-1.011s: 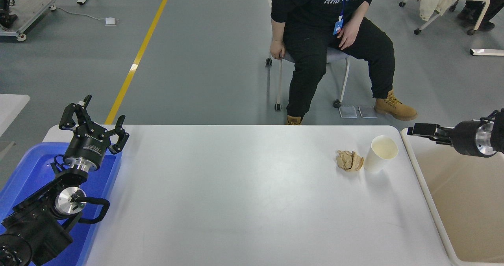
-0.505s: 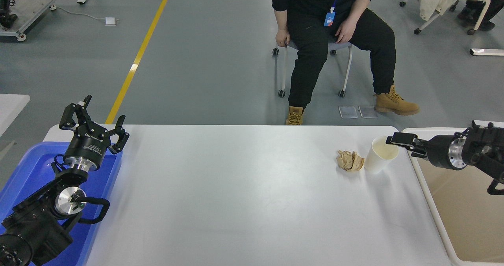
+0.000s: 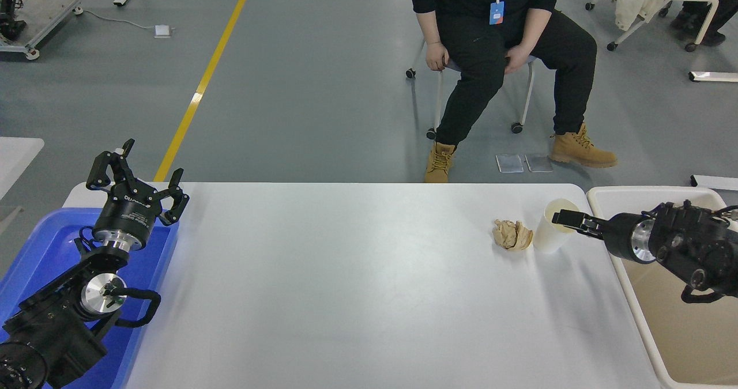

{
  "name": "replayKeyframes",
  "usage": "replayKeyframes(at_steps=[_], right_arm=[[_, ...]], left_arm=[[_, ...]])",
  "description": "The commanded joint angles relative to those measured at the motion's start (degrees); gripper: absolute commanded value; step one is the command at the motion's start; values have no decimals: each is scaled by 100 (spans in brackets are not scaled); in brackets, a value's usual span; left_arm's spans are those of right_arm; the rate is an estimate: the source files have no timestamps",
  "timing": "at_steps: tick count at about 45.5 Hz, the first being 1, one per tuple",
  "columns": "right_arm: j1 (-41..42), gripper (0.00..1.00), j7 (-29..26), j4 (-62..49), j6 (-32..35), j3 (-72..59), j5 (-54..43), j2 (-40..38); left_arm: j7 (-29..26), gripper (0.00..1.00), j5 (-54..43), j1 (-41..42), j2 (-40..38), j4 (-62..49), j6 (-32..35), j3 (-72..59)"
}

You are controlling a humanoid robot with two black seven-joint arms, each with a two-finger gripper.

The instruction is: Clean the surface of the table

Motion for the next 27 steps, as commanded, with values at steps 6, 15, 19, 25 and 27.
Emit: replayKeyframes(at_steps=[6,15,19,25,27], right_arm=[[-85,69,2,-338,-102,-124,-11,234],[-85,44,-16,-338,-67,-124,-11,234],[-120,29,-7,-338,-58,-124,-2,234],[-146,8,20,-338,-67,-124,-2,234],[-155,3,28,-338,-76,-124,-2,234]], left_arm=[[0,100,0,0,-7,0,0,0],[0,100,0,0,-7,0,0,0],[0,100,0,0,2,0,0,0],[0,100,0,0,2,0,0,0],[0,100,0,0,2,0,0,0]])
